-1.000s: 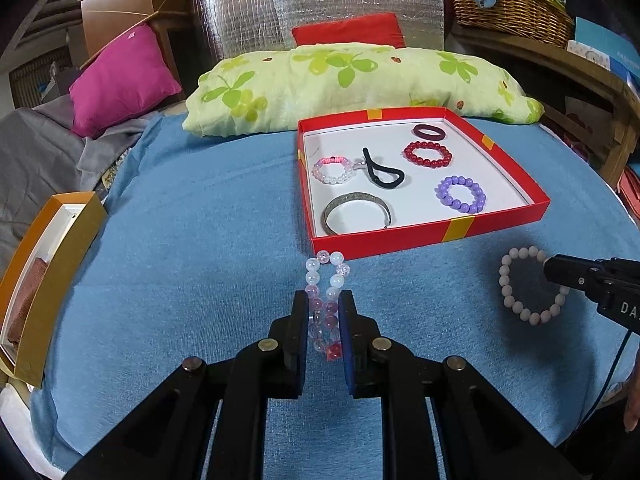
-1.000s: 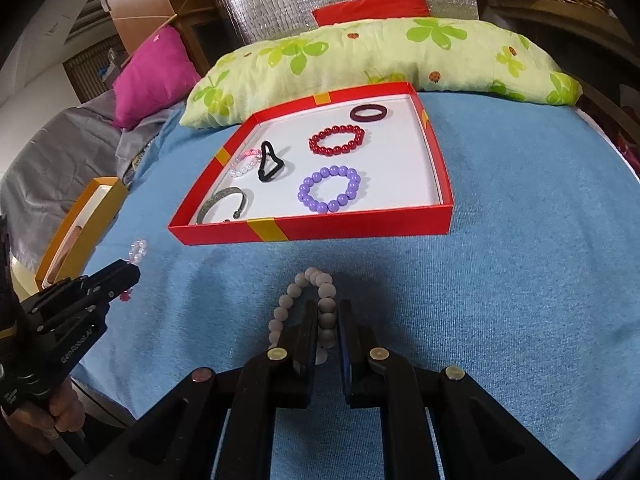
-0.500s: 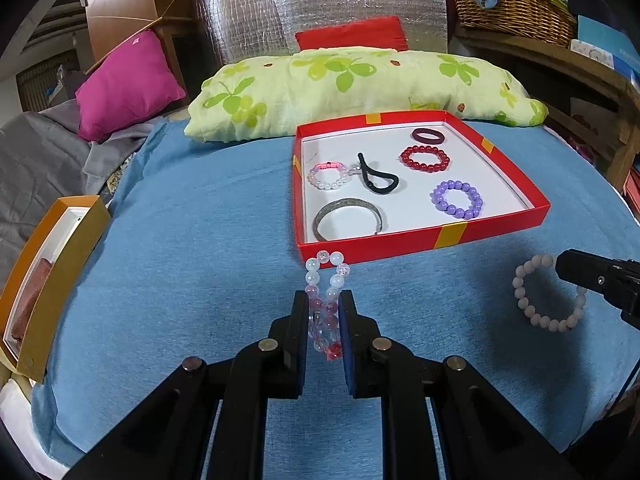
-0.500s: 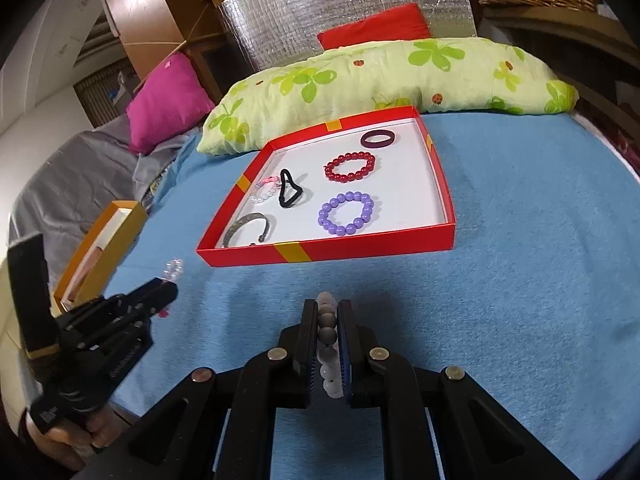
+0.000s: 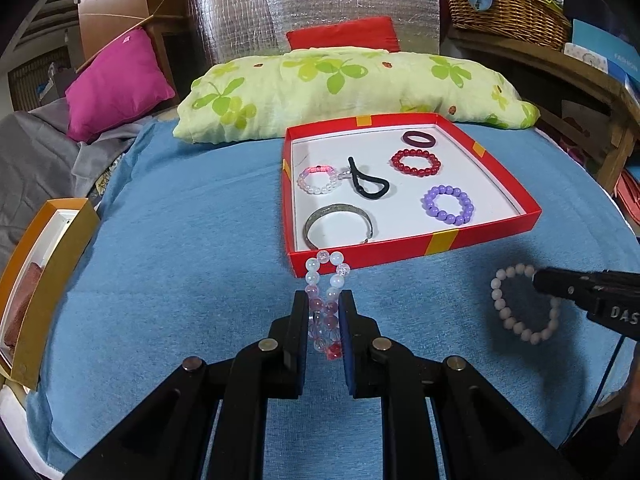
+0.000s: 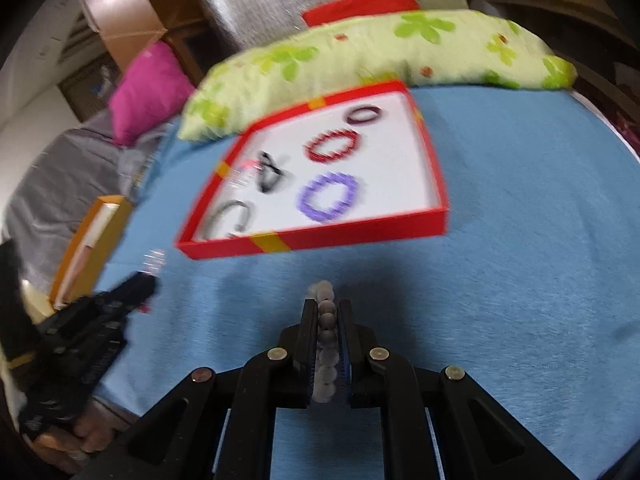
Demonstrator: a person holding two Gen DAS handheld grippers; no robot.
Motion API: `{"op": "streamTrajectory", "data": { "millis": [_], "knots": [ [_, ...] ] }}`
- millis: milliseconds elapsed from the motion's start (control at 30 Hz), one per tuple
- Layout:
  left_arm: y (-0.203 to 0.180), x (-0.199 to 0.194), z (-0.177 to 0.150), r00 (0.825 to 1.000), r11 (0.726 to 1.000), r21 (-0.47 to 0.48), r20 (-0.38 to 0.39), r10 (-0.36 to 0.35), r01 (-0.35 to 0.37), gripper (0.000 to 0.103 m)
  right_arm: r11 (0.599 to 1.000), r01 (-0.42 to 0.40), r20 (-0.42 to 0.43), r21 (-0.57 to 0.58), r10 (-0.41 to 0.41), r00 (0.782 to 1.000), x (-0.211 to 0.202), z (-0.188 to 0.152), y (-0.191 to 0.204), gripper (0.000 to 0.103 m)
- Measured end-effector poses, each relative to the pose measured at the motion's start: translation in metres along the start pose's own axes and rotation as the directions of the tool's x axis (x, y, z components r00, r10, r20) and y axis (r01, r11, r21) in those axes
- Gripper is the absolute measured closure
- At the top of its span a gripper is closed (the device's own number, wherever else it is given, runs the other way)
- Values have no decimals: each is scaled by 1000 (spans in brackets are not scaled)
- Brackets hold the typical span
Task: Organize jewelry
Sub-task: 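Carry the pink bead and pearl bracelets into the red tray with both tools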
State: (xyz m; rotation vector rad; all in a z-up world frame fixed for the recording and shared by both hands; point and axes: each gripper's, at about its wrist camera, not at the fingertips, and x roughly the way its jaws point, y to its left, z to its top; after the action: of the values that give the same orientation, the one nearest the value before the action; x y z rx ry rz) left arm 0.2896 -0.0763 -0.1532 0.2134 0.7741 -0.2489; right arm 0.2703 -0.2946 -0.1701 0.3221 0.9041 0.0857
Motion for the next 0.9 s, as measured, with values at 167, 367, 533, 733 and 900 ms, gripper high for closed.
{"op": "streamTrajectory", "data": {
  "millis": [167,367,533,733,900],
  "knots": [
    [4,2,-1,1000,1000,-8,-11,-1,1,87,999,36,-92,19,-35,995,15,-5,-11,90],
    [4,1,-2,1000,1000,-9,-10,0,0,87,994,75,-87,-77,-81,993,18,-10,6,72],
    [7,0,-3,1000,1000,-16,-9,9,-9,87,970,162,-43,-183,-173,984,23,-16,19,92],
    [8,0,-2,1000,1000,-23,-4,10,-10,87,973,145,8,-178,-146,989,12,-15,21,92],
    [8,0,-1,1000,1000,-29,-3,6,-6,87,984,73,101,-164,-57,993,-10,-9,29,92]
  ]
}}
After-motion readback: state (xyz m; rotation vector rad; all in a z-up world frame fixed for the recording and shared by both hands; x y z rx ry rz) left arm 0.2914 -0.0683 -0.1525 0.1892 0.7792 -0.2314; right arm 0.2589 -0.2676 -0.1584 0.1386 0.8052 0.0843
